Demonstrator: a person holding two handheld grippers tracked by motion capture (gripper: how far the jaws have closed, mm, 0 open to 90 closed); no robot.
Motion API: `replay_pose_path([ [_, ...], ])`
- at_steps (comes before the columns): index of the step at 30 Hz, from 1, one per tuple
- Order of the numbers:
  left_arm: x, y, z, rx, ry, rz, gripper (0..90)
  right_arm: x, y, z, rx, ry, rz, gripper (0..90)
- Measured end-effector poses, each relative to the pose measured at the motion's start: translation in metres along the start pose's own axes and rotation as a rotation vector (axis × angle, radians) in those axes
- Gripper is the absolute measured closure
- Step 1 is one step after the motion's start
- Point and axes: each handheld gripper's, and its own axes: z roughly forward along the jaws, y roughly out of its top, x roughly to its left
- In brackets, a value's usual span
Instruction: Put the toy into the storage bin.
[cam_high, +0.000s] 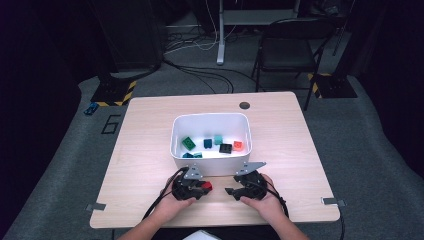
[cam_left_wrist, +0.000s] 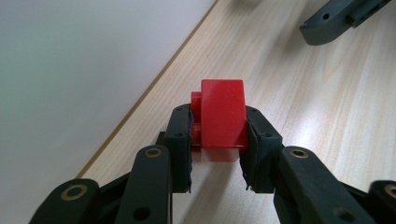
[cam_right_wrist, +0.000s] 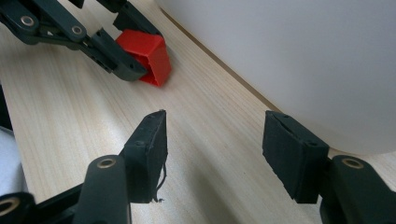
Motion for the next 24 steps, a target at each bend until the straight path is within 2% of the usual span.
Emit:
replay_pose_path([
  [10,0.001,0.005,-0.010,-0.012,-0.018,-0.013,66.9,0.000,0.000,0.000,0.002,0.002,0.002,39.9],
  [20,0.002,0.011,-0.023,-0.013,-0.018,-0.012,66.9,0.000,0.000,0.000,0.001,0.002,0.001,39.9],
  [24,0.003,0.016,-0.030,-0.028,-0.029,-0.028,66.9,0.000,0.000,0.001,0.002,0.002,0.001,39.9],
])
